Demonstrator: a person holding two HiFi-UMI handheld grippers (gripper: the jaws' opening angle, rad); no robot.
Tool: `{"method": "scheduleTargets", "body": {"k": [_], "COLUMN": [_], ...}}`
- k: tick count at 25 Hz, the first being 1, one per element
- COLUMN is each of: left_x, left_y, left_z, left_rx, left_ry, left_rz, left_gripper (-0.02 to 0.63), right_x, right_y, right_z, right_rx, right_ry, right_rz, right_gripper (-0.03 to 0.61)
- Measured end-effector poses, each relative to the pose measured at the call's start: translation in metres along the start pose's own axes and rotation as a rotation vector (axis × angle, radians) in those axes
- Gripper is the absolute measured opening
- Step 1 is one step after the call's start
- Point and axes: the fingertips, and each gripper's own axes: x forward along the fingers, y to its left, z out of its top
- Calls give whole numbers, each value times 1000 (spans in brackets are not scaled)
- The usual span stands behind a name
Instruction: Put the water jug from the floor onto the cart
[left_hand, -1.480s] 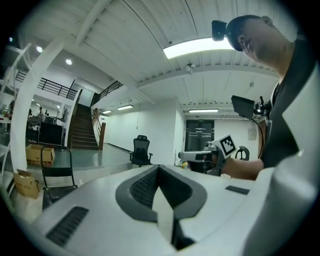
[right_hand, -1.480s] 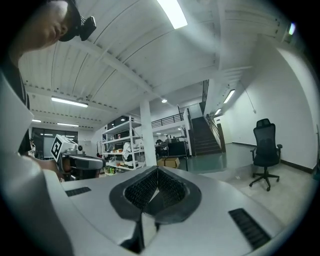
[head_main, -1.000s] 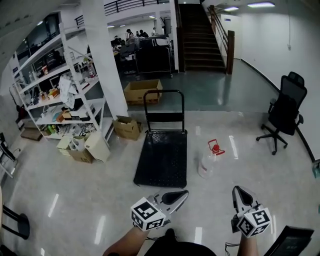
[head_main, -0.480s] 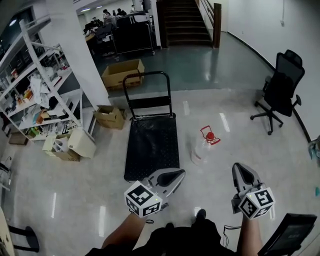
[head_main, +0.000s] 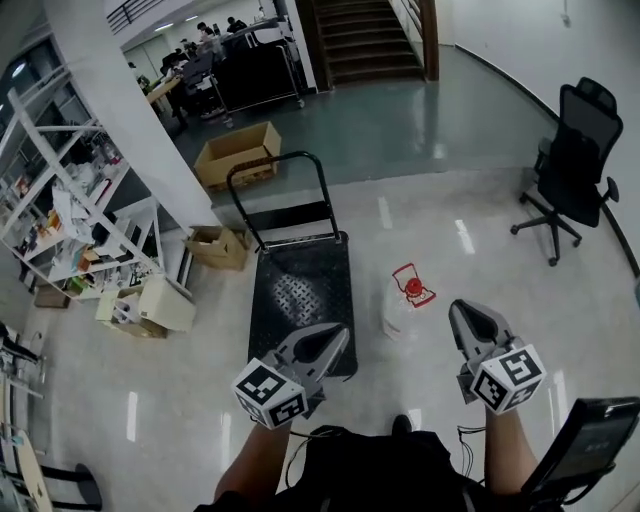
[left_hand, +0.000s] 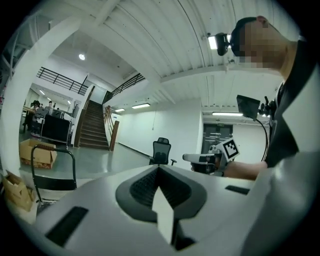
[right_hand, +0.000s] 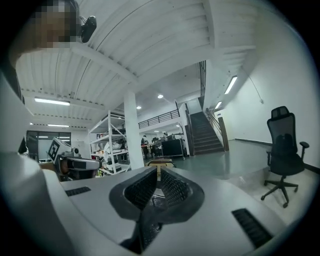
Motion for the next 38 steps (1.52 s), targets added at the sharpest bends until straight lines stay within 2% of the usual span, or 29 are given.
{"method": "scheduleTargets", "body": {"k": [3,8,13,19,24,27,33,36,38], "left_x": [24,45,64,86,118,146,205,233,250], "left_y": [21,66,113,164,194,205,227,236,233], "left_z": [4,8,6,-14,-40,-63,-103,-132,-159], "left_rx": [-1,-19,-7,-41,-93,-144,-180,-225,-255], "left_ry": [2,7,17,58,111,154,262,344,422], "left_rz": [42,89,36,-20,-55,-85,-59,-49,-83], "left_gripper": [0,0,0,0,0,0,0,0,0], "right_x": [30,70,116,162,194,207,236,245,248], "right_y": [-32,-56,-71,-92,-134,-165,-227,-254,-267], "right_z": [1,-3,-6,-21,-65,-97,-169,-214,-253], "right_rx": [9,49,69,106,267,307,396,475,551], "right_ry": [9,32,45,77,125,154,254,304,364], "right_rz": [7,-16,-64,-159,-222,-252,-285,-327,-350], "right_gripper": [3,21,48,74,114,120,140,163,180]}}
